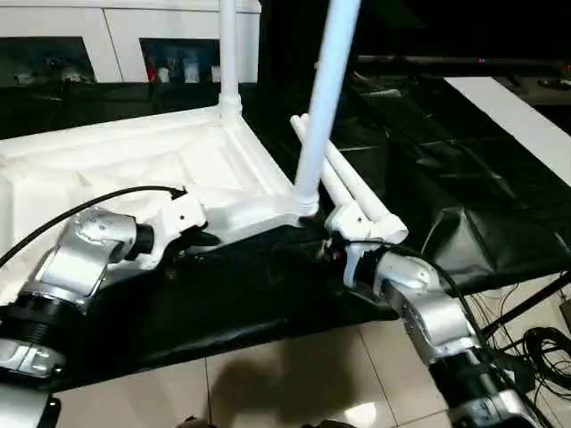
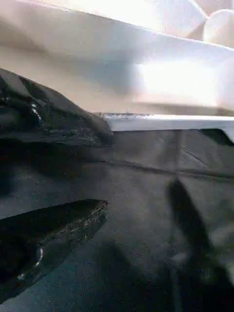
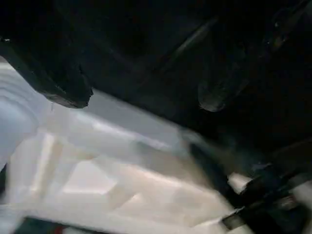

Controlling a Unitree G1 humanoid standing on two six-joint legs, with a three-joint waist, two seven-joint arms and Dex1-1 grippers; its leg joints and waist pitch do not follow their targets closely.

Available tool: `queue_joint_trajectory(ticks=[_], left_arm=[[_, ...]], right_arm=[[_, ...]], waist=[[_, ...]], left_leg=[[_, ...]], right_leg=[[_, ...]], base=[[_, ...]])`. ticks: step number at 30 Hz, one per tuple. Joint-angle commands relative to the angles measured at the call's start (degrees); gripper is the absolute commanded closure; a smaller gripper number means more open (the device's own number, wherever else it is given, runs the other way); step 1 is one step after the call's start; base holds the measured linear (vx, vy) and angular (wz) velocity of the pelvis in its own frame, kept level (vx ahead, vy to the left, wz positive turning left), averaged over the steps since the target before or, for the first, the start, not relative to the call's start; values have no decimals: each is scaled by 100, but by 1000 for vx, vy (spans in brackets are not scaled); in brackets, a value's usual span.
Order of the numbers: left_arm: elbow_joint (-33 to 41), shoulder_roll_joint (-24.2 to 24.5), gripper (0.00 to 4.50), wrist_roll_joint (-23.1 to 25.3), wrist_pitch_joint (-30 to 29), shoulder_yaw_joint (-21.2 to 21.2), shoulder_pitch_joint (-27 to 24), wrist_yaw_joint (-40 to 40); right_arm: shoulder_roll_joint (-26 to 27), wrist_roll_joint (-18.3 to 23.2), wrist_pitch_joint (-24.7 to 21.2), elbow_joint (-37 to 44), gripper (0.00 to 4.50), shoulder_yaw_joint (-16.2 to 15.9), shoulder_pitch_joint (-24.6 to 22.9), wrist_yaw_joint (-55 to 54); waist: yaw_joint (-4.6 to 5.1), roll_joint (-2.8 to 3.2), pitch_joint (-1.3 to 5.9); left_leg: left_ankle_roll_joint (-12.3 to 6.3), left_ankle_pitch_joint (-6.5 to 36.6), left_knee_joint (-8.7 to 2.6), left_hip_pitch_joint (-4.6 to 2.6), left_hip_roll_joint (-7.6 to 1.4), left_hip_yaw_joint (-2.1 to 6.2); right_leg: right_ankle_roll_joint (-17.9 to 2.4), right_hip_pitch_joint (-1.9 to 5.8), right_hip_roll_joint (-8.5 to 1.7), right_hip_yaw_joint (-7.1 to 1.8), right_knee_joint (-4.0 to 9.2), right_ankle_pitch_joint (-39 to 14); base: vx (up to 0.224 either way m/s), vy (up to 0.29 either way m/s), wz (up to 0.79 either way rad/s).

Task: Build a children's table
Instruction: Rotate leg to tighten

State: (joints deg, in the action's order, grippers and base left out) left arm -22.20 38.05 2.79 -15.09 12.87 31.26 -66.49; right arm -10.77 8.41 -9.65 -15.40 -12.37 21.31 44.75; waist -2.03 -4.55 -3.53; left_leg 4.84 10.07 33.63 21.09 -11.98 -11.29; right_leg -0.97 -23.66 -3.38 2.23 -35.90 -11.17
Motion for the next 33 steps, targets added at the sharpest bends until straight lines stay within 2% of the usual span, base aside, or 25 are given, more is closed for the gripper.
queue_joint_trajectory(ticks=[1, 2, 3, 5, 6, 7, 9, 12, 13, 14, 16, 18, 20, 21, 23, 26, 30, 31, 33], left_arm=[[-50, 72, 247, 260, -126, 99, 32, 186], [-134, 68, 247, 343, -66, 126, 69, 272], [-274, 29, 247, 468, 7, 174, 149, 487], [-328, 4, 247, 508, 50, 190, 181, 574], [-576, -118, 247, 635, 262, 220, 326, 939], [-656, -156, 247, 671, 334, 228, 372, 1045], [-937, -317, 247, 745, 567, 209, 517, 1368], [-1254, -480, 247, 833, 806, 199, 681, 1734], [-1516, -570, 247, 968, 1028, 217, 813, 2136], [-1671, -607, 247, 1074, 1198, 241, 889, 2392], [-1692, -646, 247, 1057, 1225, 202, 907, 2470], [-1531, -760, 247, 825, 1145, -30, 873, 2503], [-1370, -841, 247, 611, 1026, -236, 840, 2509], [-1288, -823, 247, 485, 955, -432, 826, 2599], [-1309, -794, 247, 450, 951, -508, 837, 2650], [-1746, -589, 247, 468, 936, -655, 1005, 2874], [-2187, -390, 247, 622, 1027, -576, 1150, 2972], [-2492, -257, 247, 680, 912, -517, 1245, 2773], [-2691, -181, 247, 696, 870, -497, 1302, 2534]], right_arm=[[-126, 18, -118, 145, 64, 5, -24, 132], [-150, 31, -153, 157, 64, 19, -22, 156], [-180, -16, -173, 145, 64, 48, -4, 143], [-188, -47, -160, 129, 64, 60, 3, 124], [-198, -92, -124, 85, 64, 96, 19, 38], [-200, -97, -117, 73, 64, 105, 25, 11], [-205, -90, -153, 98, 64, 132, 12, -65], [-220, -121, -171, 88, 64, 137, 15, -164], [-226, -130, -181, 95, 64, 125, 12, -201], [-218, -143, -179, 98, 64, 121, 9, -228], [-214, -142, -188, 116, 64, 117, -1, -231], [-204, -128, -217, 192, 64, 116, -51, -248], [-194, -104, -243, 251, 64, 136, -98, -274], [-179, -92, -241, 288, 64, 168, -150, -340], [-172, -86, -242, 299, 64, 176, -171, -367], [-157, -103, -221, 275, 64, 155, -195, -399], [-136, -115, -219, 248, 64, 140, -178, -407], [-121, -104, -235, 226, 64, 135, -148, -396], [-119, -95, -246, 222, 64, 134, -134, -389]], waist=[[-15, 88, 330], [-21, 82, 332], [-23, 109, 333], [-26, 89, 340], [-23, 101, 341], [-32, 104, 350], [-36, 104, 357], [-48, 106, 365], [-58, 135, 376], [-58, 120, 376], [-65, 133, 397], [-64, 152, 412], [-77, 142, 424], [-77, 154, 427], [-68, 149, 427], [-62, 159, 413], [-67, 162, 398], [-68, 147, 396], [-80, 164, 398]], left_leg=[[21, 1358, -415, -101, -156, 75], [37, 1385, -409, -99, -152, 80], [55, 1418, -406, -108, -147, 81], [79, 1427, -403, -99, -147, 92], [78, 1400, -404, -89, -141, 96], [93, 1428, -392, -106, -140, 93], [97, 1392, -396, -78, -134, 108], [96, 1421, -385, -94, -136, 105], [104, 1389, -385, -88, -137, 113], [85, 1392, -378, -89, -131, 107], [75, 1290, -372, -72, -133, 118], [51, 1112, -358, -64, -130, 111], [9, 965, -341, -68, -134, 98], [-10, 920, -342, -60, -133, 100], [-46, 884, -338, -53, -121, 100], [-62, 1038, -340, -84, -113, 93], [11, 1186, -358, -101, -125, 106], [17, 1201, -359, -105, -125, 103], [43, 1174, -361, -113, -123, 105]], right_leg=[[-959, 241, -386, -274, 454, -1303], [-929, 242, -392, -276, 468, -1417], [-904, 228, -390, -280, 481, -1489], [-870, 235, -399, -276, 481, -1572], [-856, 235, -390, -272, 488, -1568], [-848, 224, -387, -271, 486, -1559], [-837, 251, -391, -262, 480, -1542], [-851, 234, -387, -260, 485, -1481], [-877, 244, -390, -258, 466, -1387], [-866, 238, -372, -255, 480, -1301], [-910, 271, -385, -251, 438, -1061], [-1056, 291, -379, -248, 393, -642], [-1179, 298, -375, -246, 361, -286], [-1241, 314, -372, -242, 338, -129], [-1274, 326, -360, -235, 329, -22], [-1234, 303, -354, -238, 362, -241], [-1125, 287, -366, -244, 384, -545], [-1115, 282, -368, -244, 392, -589], [-1102, 277, -378, -251, 389, -616]], base=[[0, 0, 0], [0, 0, 0], [0, 0, 0], [0, 0, 0], [0, 0, 0], [0, 0, 0], [0, 0, 0], [0, 0, 0], [0, 0, 0], [0, 0, 0], [0, 0, 0], [0, 0, 0], [0, 0, 0], [0, 0, 0], [0, 0, 0], [0, 0, 0], [0, 0, 0], [0, 0, 0], [0, 0, 0]])
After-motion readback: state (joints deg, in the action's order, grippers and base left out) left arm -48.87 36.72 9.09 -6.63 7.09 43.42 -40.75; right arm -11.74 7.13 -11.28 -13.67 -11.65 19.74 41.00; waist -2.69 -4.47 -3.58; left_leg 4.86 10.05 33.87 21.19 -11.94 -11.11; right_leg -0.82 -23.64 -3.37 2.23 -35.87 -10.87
